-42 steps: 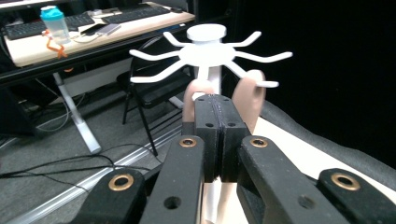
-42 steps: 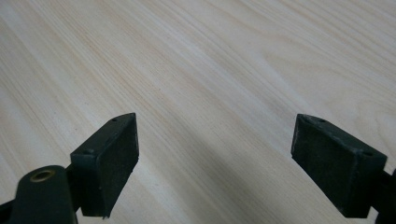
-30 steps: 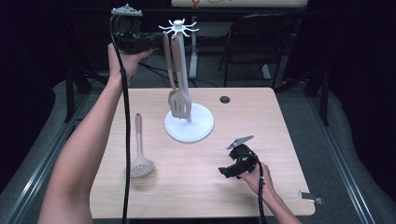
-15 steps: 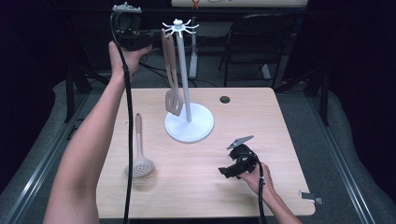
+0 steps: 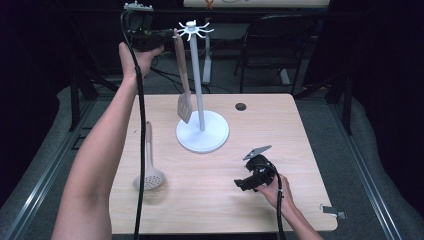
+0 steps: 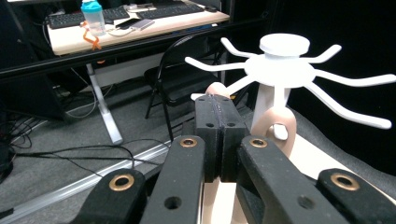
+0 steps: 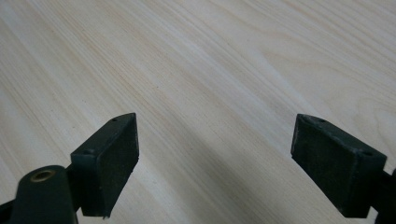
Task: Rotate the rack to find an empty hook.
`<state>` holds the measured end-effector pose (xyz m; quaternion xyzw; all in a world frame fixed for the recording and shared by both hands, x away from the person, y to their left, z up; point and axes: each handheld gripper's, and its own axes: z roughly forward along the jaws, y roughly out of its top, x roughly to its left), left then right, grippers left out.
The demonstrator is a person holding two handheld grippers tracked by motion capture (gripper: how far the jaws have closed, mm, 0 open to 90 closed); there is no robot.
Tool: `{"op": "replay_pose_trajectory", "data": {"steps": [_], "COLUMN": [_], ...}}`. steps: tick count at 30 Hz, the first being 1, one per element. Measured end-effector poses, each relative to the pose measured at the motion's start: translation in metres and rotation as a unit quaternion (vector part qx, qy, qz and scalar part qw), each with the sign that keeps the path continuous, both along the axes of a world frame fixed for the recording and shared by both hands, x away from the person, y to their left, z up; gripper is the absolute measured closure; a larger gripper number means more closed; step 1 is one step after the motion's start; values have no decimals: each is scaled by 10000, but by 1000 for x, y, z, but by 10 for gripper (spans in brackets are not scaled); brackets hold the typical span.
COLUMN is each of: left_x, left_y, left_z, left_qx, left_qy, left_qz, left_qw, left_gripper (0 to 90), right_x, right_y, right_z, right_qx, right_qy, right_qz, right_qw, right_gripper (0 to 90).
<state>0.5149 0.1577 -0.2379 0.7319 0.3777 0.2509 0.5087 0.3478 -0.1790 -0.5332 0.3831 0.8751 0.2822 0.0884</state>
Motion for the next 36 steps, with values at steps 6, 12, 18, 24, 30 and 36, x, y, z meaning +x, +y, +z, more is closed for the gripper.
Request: {"op": "replay_pose_trajectory", "data": {"steps": [6,12,18,24,30,36], "left_x": [4,7,6,4,3,3], "left_y": [0,-1,1,10,17,23], "left_z": [-1,-1,-3,-11,-24,-44], "left_qx": [-36,-47,-36,60,176,298], "left_qy": [8,35,88,209,478,696], "left_qz": [28,58,66,143,192,313], "left_qw": [10000,10000,9999,9997,9985,9966], "left_gripper": [899,898,885,835,586,385], "right_x": [0,0,0,0,-1,-1], "right_y": [0,0,-1,-1,0,1], "right_z": [-1,0,0,0,1,0], "right_qx": [-3,-1,-14,-18,-13,-43], "right_qy": [-4,8,-10,-12,17,15], "right_qz": [6,6,19,10,53,46], "right_qw": [10000,10000,10000,10000,10000,10000], "right_gripper": [147,148,148,148,148,148]}}
